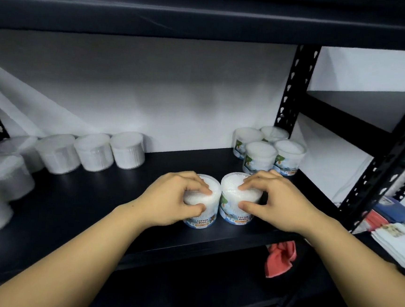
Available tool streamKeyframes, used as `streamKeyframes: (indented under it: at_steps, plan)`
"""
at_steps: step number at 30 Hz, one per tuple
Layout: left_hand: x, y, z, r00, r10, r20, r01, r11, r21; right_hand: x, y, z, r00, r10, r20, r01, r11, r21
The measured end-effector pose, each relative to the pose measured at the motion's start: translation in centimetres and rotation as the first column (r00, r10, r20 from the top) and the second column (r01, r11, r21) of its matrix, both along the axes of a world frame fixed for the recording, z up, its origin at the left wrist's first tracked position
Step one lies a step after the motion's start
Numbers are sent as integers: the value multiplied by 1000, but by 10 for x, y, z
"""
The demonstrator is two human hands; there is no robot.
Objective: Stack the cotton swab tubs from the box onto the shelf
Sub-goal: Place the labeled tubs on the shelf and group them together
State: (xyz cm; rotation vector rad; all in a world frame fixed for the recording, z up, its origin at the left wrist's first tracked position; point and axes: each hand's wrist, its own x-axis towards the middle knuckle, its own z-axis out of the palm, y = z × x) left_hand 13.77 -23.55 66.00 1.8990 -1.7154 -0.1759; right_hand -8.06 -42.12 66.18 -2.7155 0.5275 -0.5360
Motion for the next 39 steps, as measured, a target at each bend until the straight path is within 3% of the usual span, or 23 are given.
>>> streamKeyframes:
  at_steps: [8, 16, 39]
  plan:
    - [-46, -92, -4, 990, -139, 13, 139, 990, 4, -50, -59, 5, 971, -233, -47, 232, 972, -37]
    - [-66, -158, -4, 983, -183, -13, 183, 983, 0, -58, -98, 28, 870, -453, -195, 461, 887, -4]
    - [-71, -208, -10, 976, -211, -56, 210, 977, -33, -47, -126, 36, 793, -541, -280, 556, 831, -31]
